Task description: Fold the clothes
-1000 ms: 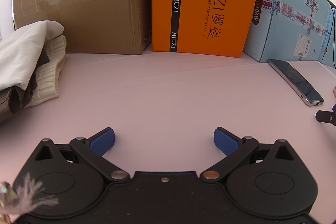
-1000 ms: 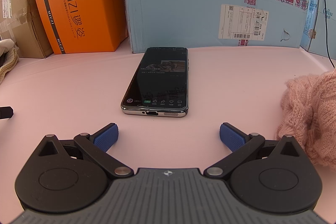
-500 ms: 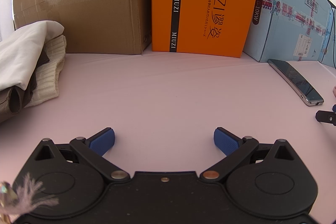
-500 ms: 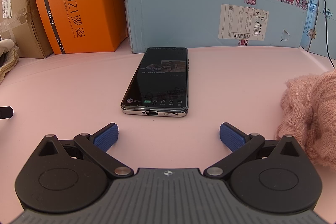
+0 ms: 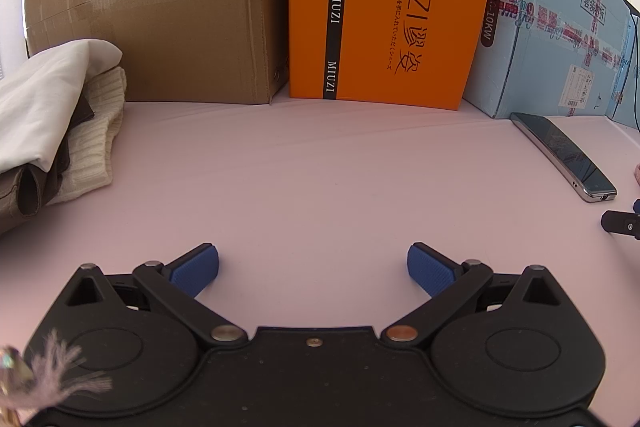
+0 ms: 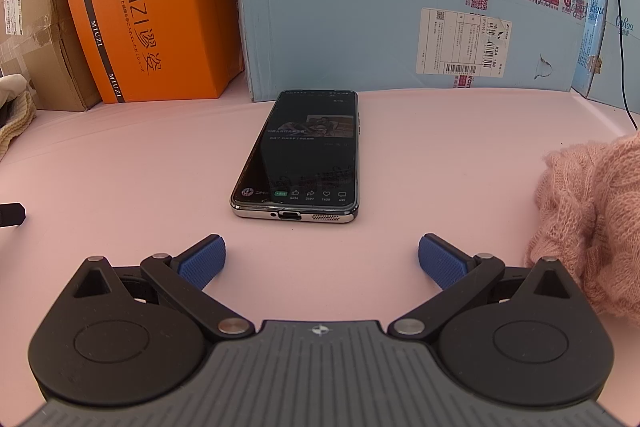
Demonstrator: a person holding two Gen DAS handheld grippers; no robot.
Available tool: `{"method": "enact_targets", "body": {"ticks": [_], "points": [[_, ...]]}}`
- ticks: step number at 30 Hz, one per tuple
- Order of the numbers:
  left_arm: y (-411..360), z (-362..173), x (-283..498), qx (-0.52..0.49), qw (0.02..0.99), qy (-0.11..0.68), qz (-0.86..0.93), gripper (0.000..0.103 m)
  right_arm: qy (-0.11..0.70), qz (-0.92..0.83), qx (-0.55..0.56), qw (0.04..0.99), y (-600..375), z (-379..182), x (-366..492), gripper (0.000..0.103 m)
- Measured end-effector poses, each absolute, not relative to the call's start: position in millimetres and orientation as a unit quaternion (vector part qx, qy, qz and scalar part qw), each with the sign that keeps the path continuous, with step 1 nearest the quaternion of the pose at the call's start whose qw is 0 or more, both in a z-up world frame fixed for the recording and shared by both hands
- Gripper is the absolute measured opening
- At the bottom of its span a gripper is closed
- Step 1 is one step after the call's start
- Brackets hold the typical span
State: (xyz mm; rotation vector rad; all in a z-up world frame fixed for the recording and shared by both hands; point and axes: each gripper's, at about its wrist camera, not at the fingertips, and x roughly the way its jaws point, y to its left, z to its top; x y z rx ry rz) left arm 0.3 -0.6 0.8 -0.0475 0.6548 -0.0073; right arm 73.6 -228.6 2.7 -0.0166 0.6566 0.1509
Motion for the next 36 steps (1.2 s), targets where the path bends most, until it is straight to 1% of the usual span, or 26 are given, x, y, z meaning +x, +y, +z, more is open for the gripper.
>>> {"method": "enact_targets", "body": {"ticks": [36], "points": [[-1.4,-0.1,1.0,-0.024,0.946,0.322,-0.003,0.103,0.322,0.074,-0.008,0.944,-228.6,2.7,72.8,0.103]]}}
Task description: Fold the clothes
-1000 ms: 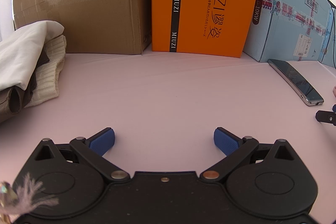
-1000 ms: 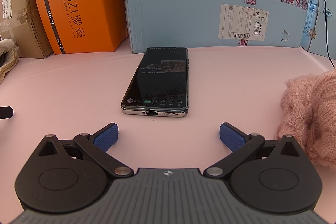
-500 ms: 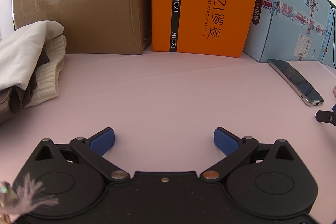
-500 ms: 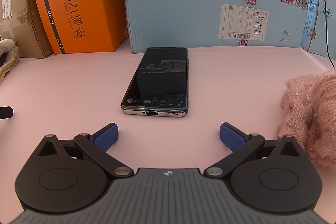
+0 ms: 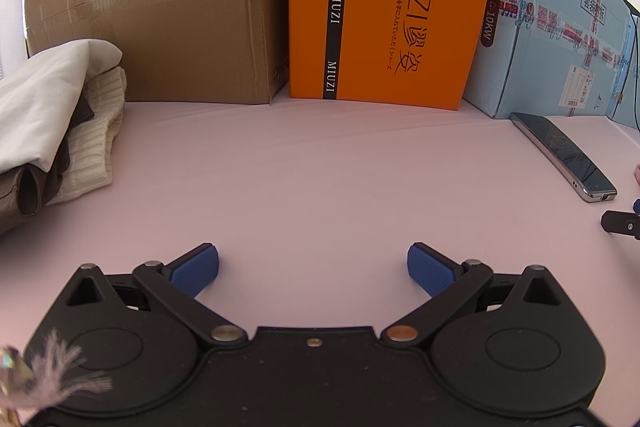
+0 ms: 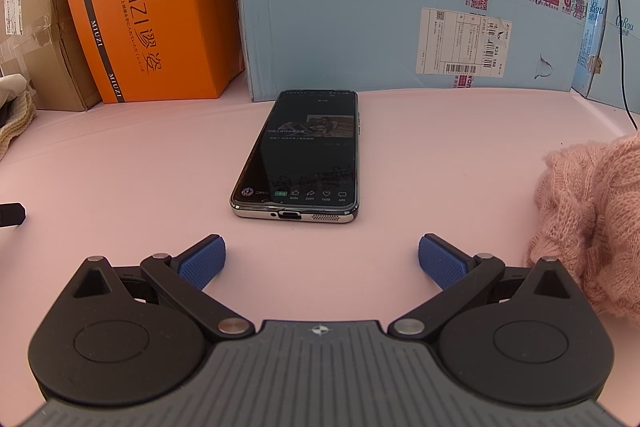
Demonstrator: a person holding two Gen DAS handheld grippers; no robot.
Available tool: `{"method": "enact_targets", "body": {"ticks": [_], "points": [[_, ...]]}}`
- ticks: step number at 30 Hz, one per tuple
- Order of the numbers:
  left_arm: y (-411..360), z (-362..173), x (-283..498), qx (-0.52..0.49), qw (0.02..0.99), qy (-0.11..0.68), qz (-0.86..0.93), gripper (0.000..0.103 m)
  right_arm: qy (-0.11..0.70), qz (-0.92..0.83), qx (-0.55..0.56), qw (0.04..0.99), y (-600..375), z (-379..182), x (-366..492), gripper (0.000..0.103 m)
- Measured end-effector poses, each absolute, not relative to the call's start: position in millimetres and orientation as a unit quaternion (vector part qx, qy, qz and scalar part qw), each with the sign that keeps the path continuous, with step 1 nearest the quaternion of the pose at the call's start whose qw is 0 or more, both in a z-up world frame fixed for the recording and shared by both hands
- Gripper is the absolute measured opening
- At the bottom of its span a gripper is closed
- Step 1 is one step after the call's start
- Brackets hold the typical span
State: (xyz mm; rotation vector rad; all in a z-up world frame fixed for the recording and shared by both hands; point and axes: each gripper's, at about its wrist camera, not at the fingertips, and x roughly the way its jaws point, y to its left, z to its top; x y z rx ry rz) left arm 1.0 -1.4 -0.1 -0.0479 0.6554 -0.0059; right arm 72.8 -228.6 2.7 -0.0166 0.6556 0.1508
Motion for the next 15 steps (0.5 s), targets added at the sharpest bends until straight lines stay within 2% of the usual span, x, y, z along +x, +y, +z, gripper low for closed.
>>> {"method": "enact_targets", "body": {"ticks": [15], "points": [[-2.1,0.4,0.9,-0.024,0.946,0.322,-0.003,0.103,0.321,0.074,-0.008,0.944,-227.8,-2.6,71.9,0.103]]}}
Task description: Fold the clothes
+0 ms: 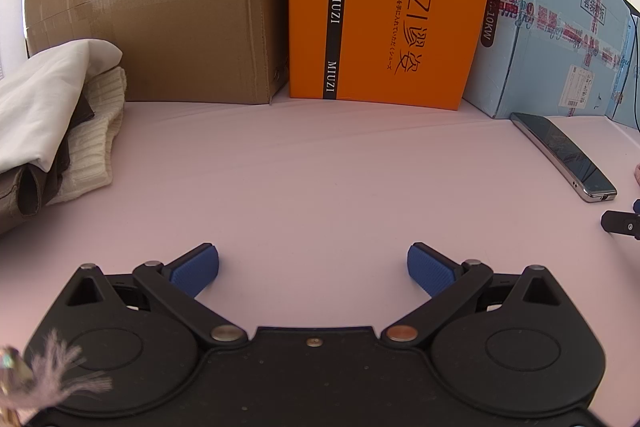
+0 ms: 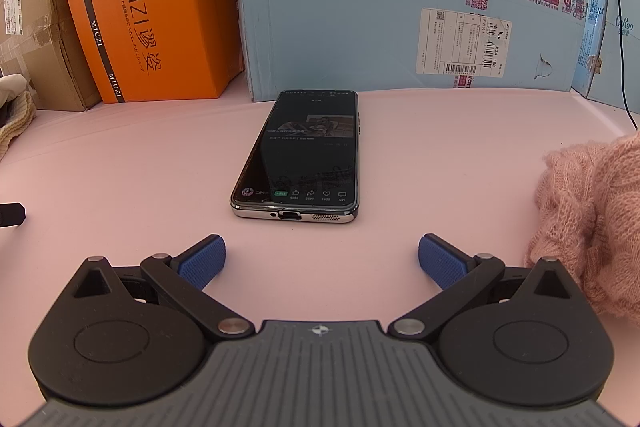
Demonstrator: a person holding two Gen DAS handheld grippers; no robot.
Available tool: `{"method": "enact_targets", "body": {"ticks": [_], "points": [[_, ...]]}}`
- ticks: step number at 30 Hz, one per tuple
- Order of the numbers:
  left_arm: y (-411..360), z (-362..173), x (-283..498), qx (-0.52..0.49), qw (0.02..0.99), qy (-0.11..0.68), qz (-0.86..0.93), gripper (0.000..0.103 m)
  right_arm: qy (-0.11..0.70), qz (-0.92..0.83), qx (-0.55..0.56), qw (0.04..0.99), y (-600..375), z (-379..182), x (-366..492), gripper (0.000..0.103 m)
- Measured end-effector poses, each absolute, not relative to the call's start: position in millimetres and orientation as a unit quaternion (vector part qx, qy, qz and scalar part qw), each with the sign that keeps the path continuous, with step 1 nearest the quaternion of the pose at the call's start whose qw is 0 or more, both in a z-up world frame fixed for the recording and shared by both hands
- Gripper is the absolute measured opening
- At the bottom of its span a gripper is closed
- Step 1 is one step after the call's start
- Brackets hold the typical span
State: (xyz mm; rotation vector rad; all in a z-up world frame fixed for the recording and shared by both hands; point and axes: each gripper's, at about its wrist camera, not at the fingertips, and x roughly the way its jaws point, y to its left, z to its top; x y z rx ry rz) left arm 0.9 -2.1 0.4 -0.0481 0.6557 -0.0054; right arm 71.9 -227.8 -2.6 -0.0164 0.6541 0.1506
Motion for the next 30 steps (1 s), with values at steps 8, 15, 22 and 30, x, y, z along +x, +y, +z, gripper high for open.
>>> {"method": "enact_targets", "body": {"ticks": [8,15,22,30], "points": [[-2.0,0.7,1.0,-0.024,0.946,0.322,-0.002,0.103,0.32,0.074,-0.008,0.944,-227.7,-2.7,72.1,0.103],[-2.0,0.9,1.1,-0.024,0.946,0.322,-0.002,0.103,0.32,0.074,-0.008,0.944,-227.7,-4.9,71.7,0.103],[-2.0,1.0,1.1,-0.024,0.946,0.322,-0.002,0.103,0.32,0.074,-0.008,0.944,-227.6,-6.0,71.5,0.103],[-2.0,1.1,1.2,-0.024,0.946,0.322,-0.002,0.103,0.32,0.074,-0.008,0.945,-228.1,-4.2,71.9,0.103]]}}
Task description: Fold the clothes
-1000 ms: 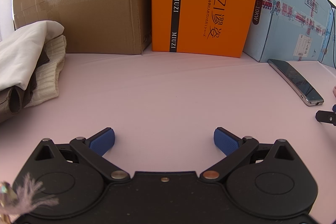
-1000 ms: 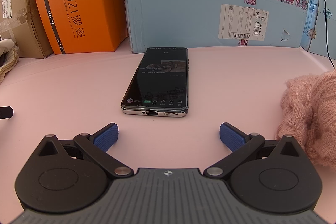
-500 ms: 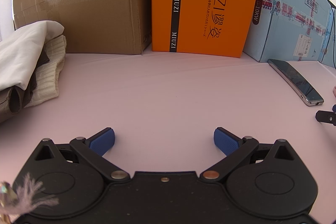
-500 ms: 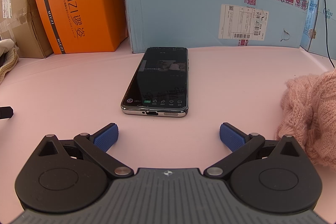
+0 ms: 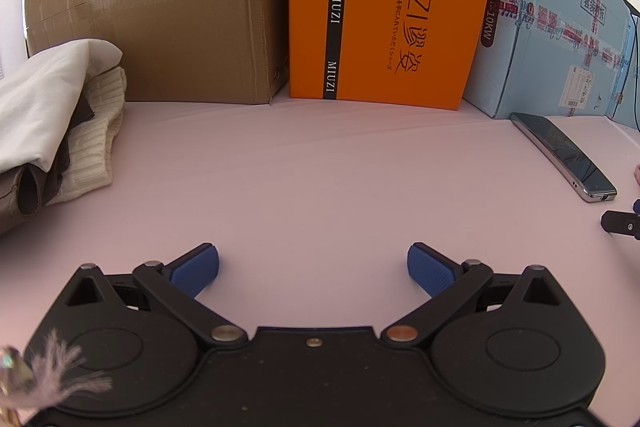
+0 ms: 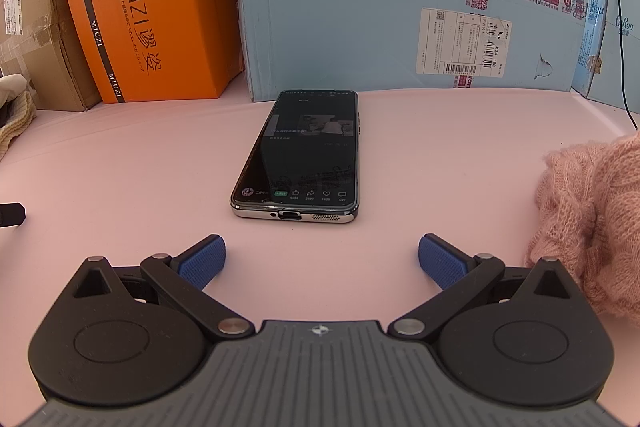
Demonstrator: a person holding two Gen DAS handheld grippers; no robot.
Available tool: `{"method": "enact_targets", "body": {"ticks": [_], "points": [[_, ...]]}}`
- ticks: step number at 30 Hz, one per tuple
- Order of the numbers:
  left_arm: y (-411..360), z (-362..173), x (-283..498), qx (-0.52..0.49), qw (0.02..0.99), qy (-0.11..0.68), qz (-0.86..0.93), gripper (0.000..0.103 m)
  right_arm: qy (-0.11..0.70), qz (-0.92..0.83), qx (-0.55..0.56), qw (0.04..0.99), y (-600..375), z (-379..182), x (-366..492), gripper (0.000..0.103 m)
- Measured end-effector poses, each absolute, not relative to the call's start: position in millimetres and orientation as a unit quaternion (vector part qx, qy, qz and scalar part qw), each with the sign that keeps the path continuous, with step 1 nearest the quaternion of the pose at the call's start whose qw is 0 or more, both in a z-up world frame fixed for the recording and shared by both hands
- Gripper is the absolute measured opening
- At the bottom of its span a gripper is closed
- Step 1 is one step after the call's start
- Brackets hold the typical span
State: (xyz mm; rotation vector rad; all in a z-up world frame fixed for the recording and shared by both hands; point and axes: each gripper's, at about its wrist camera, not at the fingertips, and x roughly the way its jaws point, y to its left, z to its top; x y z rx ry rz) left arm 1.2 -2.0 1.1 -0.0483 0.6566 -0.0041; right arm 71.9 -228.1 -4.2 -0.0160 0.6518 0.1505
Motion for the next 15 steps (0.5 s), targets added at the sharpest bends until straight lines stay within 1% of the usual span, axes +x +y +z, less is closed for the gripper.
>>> {"method": "enact_targets", "body": {"ticks": [15], "points": [[-2.0,0.9,1.1,-0.024,0.946,0.323,-0.001,0.103,0.319,0.074,-0.008,0.945,-227.9,-6.9,71.1,0.103]]}}
